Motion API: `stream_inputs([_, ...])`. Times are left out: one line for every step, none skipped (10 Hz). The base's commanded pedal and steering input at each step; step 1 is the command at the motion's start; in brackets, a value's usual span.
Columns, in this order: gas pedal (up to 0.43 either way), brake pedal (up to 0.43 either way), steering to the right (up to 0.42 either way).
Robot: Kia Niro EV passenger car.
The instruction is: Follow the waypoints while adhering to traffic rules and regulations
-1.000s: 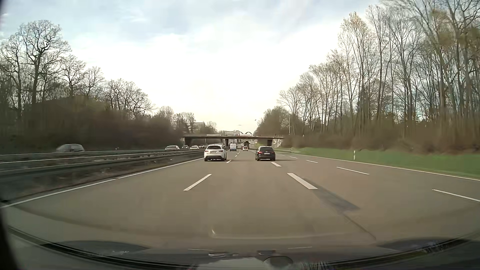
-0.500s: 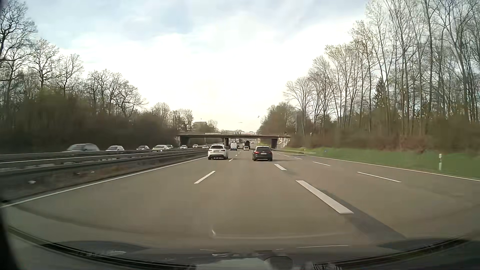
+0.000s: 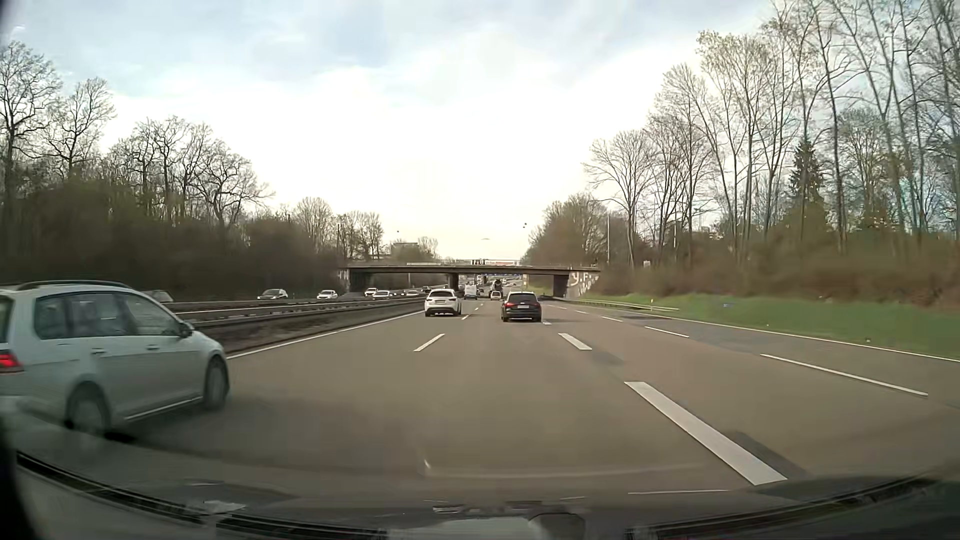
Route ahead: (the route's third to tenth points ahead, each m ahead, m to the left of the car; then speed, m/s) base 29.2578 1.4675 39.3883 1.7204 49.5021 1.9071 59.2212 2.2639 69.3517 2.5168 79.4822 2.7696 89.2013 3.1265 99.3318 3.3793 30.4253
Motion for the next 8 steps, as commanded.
stream_inputs([0.059,0.000,-0.006])
stream_inputs([0.079,0.000,-0.006])
stream_inputs([0.087,0.000,-0.006])
stream_inputs([0.087,0.000,-0.006])
stream_inputs([0.110,0.000,-0.006])
stream_inputs([0.110,0.000,-0.006])
stream_inputs([0.110,0.000,-0.005])
stream_inputs([0.110,0.000,-0.005])
